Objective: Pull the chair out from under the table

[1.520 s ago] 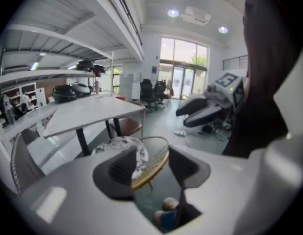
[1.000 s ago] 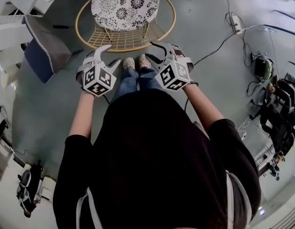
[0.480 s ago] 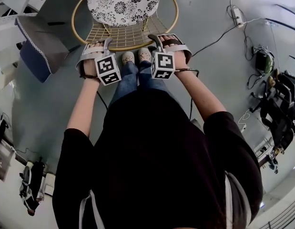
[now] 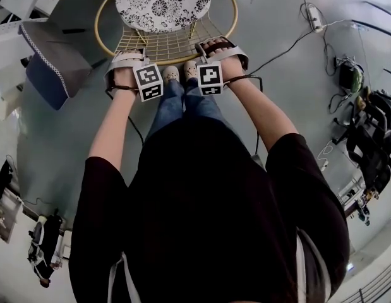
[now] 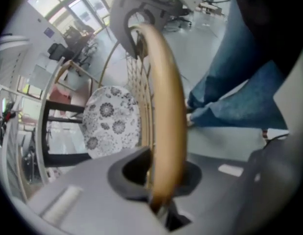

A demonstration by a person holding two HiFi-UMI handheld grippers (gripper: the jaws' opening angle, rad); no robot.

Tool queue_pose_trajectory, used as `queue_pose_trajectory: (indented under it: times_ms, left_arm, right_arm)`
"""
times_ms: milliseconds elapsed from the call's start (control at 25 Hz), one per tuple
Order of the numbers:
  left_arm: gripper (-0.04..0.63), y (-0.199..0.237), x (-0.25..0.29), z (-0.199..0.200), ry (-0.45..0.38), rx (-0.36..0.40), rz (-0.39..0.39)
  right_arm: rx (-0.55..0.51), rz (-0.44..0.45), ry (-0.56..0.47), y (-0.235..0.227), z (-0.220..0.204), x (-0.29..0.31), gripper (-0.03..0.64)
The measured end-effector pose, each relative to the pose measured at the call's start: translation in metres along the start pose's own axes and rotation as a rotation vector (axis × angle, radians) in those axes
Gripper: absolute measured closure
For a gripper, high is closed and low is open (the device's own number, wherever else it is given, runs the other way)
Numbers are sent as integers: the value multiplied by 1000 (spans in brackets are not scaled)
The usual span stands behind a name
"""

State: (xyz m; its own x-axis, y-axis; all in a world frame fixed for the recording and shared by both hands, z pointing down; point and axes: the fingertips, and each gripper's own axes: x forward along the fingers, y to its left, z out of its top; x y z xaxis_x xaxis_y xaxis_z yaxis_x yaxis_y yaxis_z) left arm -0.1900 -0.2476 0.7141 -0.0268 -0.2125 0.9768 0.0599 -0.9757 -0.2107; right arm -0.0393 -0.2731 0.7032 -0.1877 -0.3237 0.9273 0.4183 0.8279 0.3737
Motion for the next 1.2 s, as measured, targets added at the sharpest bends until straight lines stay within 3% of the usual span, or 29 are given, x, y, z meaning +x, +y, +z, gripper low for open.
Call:
queue_pose_trajectory:
  times_ms: [560,1200]
  left_arm:
    - [558,-12,-8,5,-17,-46,-55]
    - [557,-139,-35,64,-30,-67,-59]
  right_arm:
    - [78,117,47,12,4,-6,581]
    - [42,123,22,141,19,-58,581]
